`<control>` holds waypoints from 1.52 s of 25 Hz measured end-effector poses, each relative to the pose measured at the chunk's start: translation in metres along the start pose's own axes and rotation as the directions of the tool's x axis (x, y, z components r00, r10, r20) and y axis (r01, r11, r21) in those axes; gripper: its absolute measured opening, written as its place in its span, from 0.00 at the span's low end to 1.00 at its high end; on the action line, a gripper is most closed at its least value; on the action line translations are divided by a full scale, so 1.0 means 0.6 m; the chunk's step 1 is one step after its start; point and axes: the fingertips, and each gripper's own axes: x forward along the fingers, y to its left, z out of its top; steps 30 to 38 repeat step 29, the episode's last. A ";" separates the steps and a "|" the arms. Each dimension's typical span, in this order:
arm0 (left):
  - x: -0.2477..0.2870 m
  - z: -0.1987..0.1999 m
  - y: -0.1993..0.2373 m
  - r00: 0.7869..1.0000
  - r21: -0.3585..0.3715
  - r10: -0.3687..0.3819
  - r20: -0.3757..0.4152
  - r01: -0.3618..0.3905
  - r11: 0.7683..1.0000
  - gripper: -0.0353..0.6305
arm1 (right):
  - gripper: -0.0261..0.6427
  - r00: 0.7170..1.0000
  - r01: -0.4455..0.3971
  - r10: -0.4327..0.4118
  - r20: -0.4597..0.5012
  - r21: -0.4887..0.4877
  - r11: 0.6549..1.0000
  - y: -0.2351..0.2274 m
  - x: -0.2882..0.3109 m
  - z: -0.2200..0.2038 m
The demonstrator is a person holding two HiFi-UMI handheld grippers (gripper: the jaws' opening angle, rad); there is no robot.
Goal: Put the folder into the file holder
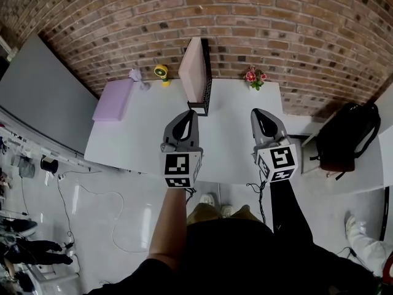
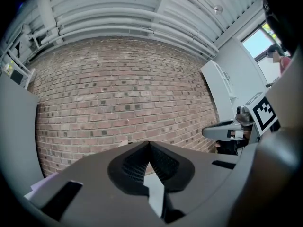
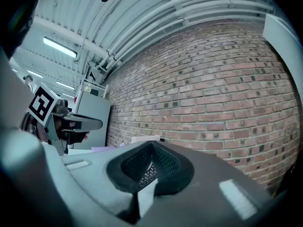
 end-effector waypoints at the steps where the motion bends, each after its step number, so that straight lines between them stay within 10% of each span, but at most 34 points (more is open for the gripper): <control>1: -0.002 -0.002 -0.003 1.000 0.003 0.002 -0.002 -0.002 1.000 0.06 | 0.04 1.000 -0.001 0.001 0.001 -0.001 1.000 0.000 -0.003 0.000; 38: -0.029 -0.005 0.001 0.999 -0.003 0.039 0.006 -0.039 0.999 0.07 | 0.04 0.999 -0.051 0.052 0.012 -0.064 0.997 0.028 -0.014 0.007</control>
